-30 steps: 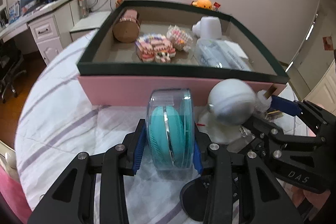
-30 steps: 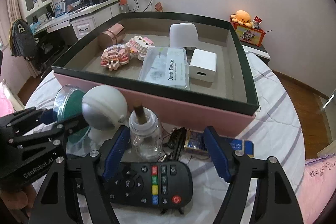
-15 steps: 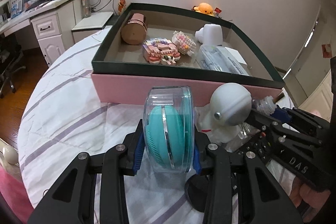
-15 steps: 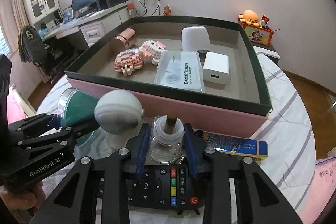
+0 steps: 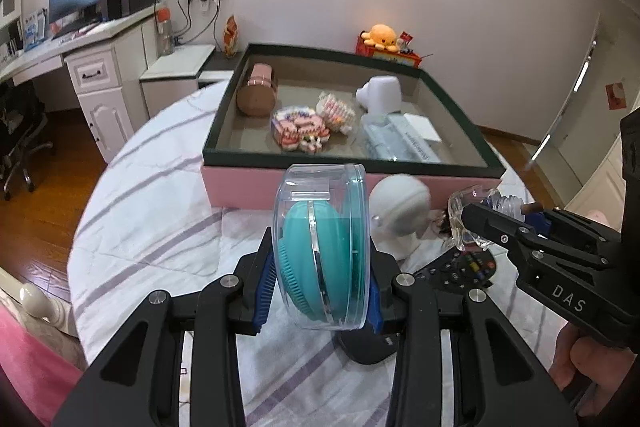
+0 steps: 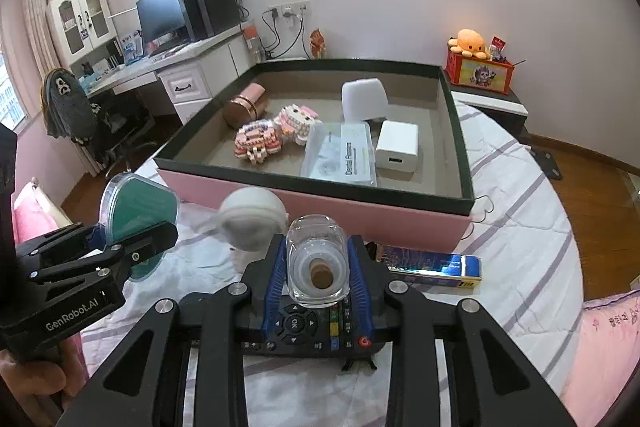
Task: Organize rigid objects
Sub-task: 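Carry both held objects into the pink box and release them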
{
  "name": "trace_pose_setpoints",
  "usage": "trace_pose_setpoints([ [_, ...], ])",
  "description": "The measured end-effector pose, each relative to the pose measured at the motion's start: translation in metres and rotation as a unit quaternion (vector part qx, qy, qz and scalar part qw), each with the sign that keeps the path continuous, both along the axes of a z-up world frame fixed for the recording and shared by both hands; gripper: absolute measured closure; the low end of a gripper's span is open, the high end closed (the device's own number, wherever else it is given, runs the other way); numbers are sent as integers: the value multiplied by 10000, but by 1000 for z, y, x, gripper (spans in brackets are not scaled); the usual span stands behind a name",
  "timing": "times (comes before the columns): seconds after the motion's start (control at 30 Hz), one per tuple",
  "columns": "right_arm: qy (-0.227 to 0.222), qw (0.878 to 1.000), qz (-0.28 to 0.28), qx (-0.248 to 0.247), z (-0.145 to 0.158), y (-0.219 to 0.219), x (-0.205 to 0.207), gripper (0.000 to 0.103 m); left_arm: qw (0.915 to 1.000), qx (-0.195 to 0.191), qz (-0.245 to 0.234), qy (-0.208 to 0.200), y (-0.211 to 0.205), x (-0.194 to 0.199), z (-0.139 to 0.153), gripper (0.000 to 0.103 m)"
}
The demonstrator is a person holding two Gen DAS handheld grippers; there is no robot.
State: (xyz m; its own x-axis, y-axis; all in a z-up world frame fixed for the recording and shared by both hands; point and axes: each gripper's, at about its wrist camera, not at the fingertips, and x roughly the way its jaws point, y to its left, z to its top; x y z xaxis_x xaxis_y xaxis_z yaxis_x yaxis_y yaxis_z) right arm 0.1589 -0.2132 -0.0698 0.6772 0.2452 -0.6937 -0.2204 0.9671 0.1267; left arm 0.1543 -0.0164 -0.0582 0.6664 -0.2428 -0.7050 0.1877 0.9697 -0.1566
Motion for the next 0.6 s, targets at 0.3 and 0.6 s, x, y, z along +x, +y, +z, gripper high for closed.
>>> trace_pose_setpoints([
  [0.3,-423,9991,35,55,45,-3,5,71,9992,117,-31,-391,0,12,51,66],
  [0.6,-478,9988,-2,-65,66,-5,78,71,9989,40,-217,-404,-15,78,67,66],
])
